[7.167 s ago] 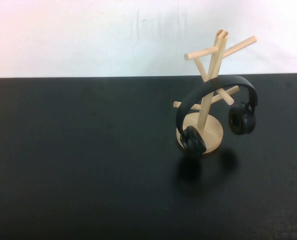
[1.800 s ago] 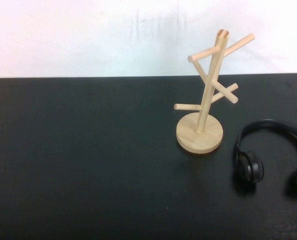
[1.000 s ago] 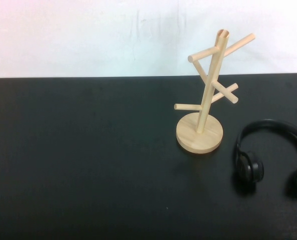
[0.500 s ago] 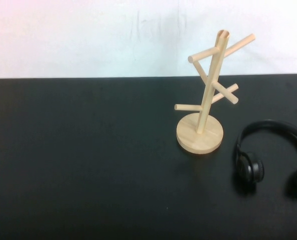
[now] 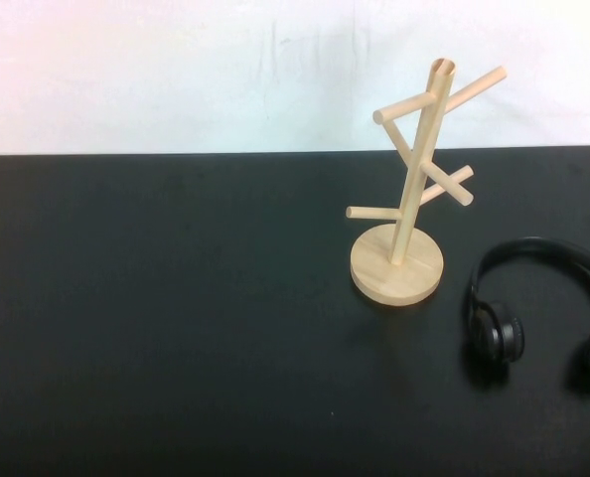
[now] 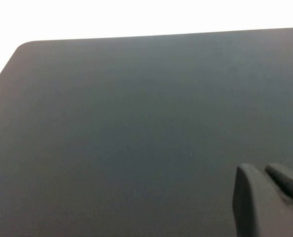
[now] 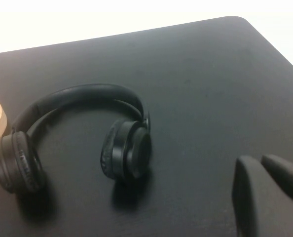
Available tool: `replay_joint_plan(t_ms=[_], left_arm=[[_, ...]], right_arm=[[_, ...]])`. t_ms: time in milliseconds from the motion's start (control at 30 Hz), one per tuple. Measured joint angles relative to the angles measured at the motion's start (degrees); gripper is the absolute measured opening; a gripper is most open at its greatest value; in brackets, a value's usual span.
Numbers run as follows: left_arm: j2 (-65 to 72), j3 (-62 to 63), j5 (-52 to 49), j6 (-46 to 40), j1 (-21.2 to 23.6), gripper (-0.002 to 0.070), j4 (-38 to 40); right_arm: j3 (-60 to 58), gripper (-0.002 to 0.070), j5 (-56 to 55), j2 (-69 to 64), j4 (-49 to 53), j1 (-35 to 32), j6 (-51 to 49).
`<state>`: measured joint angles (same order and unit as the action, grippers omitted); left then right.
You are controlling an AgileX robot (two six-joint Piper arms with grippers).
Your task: Take out the headphones from the headphone stand
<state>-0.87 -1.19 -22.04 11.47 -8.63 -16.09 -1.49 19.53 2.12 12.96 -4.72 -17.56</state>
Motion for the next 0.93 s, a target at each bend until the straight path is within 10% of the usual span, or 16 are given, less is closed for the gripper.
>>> replay_joint_plan(t_ms=[933], left_arm=[[0.0, 0.0, 0.0, 0.0, 0.0, 0.0002, 0.0]], right_arm=[[0.0, -0.0006, -0.1, 0.0, 0.8, 0.0, -0.1]])
